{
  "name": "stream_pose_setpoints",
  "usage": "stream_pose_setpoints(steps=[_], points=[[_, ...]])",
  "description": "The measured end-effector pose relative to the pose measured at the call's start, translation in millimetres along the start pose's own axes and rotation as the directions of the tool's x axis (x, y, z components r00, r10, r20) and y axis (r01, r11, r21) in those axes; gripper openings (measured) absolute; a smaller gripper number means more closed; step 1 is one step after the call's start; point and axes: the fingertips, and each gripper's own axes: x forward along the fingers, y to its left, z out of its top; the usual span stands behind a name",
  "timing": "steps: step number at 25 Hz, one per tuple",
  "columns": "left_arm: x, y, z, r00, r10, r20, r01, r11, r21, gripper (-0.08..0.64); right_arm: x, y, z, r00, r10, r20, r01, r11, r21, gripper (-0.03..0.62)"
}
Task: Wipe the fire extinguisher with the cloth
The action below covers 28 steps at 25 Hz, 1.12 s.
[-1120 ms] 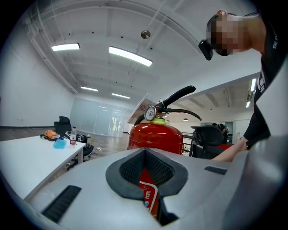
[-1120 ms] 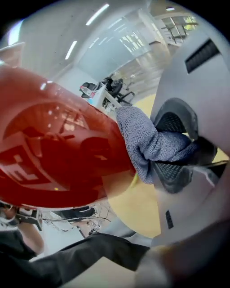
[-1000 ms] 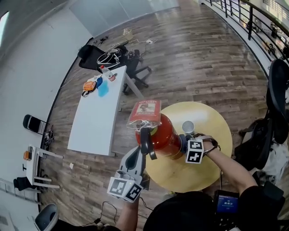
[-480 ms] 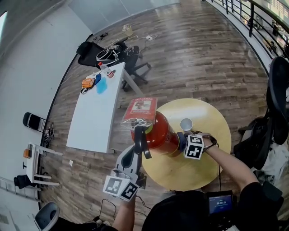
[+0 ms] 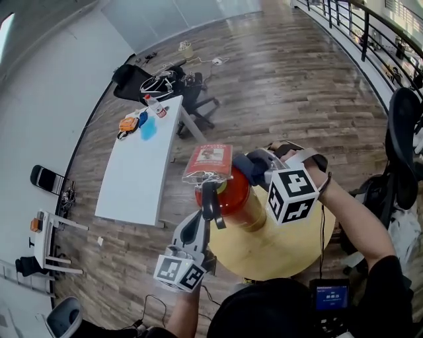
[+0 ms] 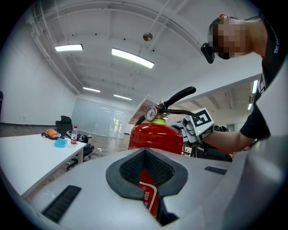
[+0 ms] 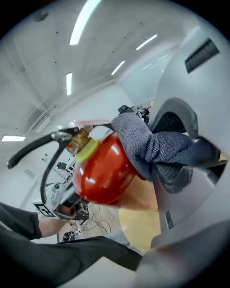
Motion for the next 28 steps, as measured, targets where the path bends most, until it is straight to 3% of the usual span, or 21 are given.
stream_pose_setpoints(steps=[2,4,9,13,16,19,21,25,28], points=[[0.7,-1.2,0.5,1.000,-0.004,0.000,0.004,1.000,0.002,0.021,3.3,-13.7,4.3,0.999,-0.036,-0.001,0.036,0.999,-0.040,0.110],[0.5,-0.7,1.1,1.000,-0.006,0.002,0.006,1.000,0.001,0.021,18.1,-8.7,0.7,1.000,-0.022,-0.020,0.020,0.998,-0.064,0.110],[1.7,1.2,-0.4,1.000,-0.009,0.005,0.009,1.000,-0.009,0.021,76.4,60.3,-46.3,0.981,0.142,-0.129,-0.149,0.988,-0.047,0.107],[0.9,0.9,-0.8,1.000,-0.016,0.009,0.016,1.000,-0.009,0.021,108.9,128.9,-89.7,0.936,0.271,-0.225,-0.272,0.962,0.026,0.107],[0.3,0.2,-0.9,1.000,-0.016,0.007,0.016,1.000,-0.007,0.022,115.7,166.4,-109.3,0.915,0.328,-0.235,-0.303,0.943,0.136,0.104],[-1.6,0.2,0.3,1.000,-0.016,0.016,0.016,1.000,-0.009,0.021,117.3,207.5,-121.6,0.885,0.413,-0.215,-0.347,0.893,0.287,0.104],[-0.1,2.9,3.1,0.999,-0.017,0.027,0.017,1.000,0.001,0.022,122.8,229.0,-125.6,0.880,0.441,-0.179,-0.341,0.847,0.408,0.105],[2.9,3.2,2.4,1.000,-0.019,0.018,0.019,1.000,0.010,0.021,116.6,244.5,-120.3,0.900,0.421,-0.113,-0.287,0.768,0.573,0.106],[2.0,2.1,1.1,0.999,-0.030,0.016,0.030,1.000,-0.001,0.022,98.5,231.1,-104.9,0.929,0.367,-0.049,-0.263,0.747,0.611,0.106]])
